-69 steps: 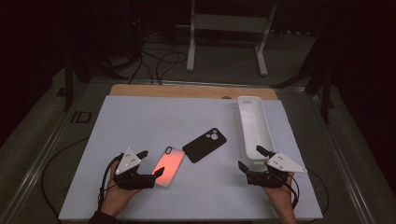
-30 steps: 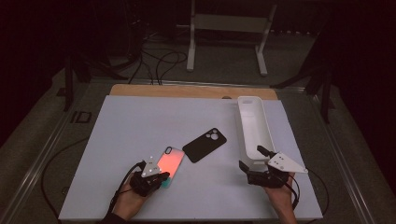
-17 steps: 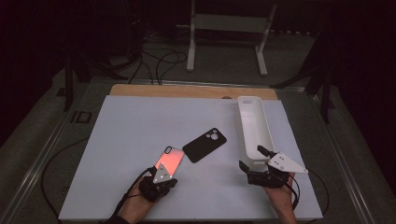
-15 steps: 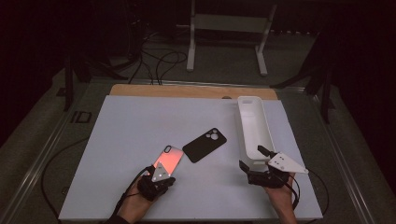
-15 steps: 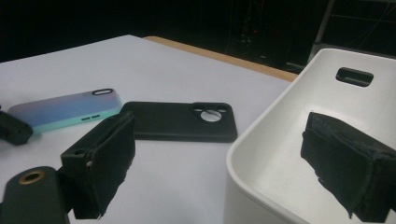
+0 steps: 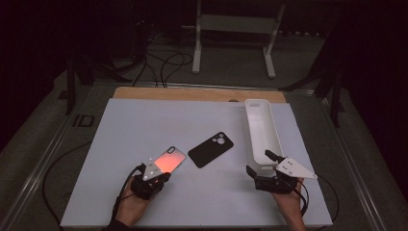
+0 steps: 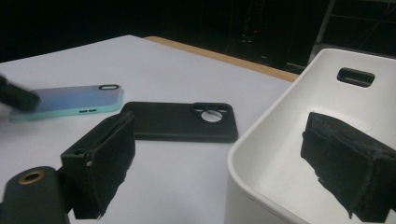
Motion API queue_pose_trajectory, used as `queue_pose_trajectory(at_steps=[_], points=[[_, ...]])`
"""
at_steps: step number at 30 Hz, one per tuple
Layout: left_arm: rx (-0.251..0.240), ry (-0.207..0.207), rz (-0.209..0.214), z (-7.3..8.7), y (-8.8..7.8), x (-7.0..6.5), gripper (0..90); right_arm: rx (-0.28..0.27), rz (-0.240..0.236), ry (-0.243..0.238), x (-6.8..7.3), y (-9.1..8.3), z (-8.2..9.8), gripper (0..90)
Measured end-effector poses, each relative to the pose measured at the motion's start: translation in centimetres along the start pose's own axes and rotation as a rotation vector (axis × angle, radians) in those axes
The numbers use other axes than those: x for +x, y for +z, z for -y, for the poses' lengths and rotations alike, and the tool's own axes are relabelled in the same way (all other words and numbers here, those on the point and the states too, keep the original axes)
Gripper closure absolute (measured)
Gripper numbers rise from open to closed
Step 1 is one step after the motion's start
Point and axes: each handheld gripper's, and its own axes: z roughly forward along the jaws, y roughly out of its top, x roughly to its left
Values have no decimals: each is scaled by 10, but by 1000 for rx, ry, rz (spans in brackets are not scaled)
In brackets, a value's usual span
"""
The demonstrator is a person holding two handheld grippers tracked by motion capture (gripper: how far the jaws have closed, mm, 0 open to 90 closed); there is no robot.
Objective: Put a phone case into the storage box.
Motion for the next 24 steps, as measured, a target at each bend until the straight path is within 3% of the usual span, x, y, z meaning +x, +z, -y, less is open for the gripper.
queue_pose_trajectory(at_steps=[1, 3, 4, 5, 7, 8, 9, 10, 12, 15, 18, 24], points=[[0, 0, 0, 0, 0, 0, 821, 0, 0, 0, 0, 0, 0, 101], [-75, 0, -16, -1, -14, 7, 768, -1, -1, 1, 0, 0, 0, 101], [-120, 21, -26, 0, -23, 11, 547, -1, -3, 1, 0, 0, 0, 100], [-145, 20, -52, 0, -27, 13, 462, 0, -3, 0, 0, 0, 0, 100], [-190, -5, -85, 2, -34, 19, 320, 0, -5, -1, 0, 1, 0, 100], [-190, -5, -85, 2, -34, 19, 262, 0, -6, -1, 0, 1, 0, 101], [-208, -18, -102, 2, -38, 23, 262, 0, -6, -1, 0, 1, 0, 101], [-238, -56, -118, 5, -45, 32, 172, -1, -6, 0, 0, 0, 0, 100], [-253, -76, -140, 9, -53, 41, 134, -2, -5, 0, -1, 0, 0, 101], [-226, -93, -153, 12, -59, 50, 18, -6, -3, 4, -2, 0, 0, 100], [-224, -114, -173, 20, -69, 62, 3, -7, -4, 11, -3, -1, 1, 100], [-241, -135, -169, 22, -73, 68, 2, -7, -5, 8, -4, 0, 0, 101]])
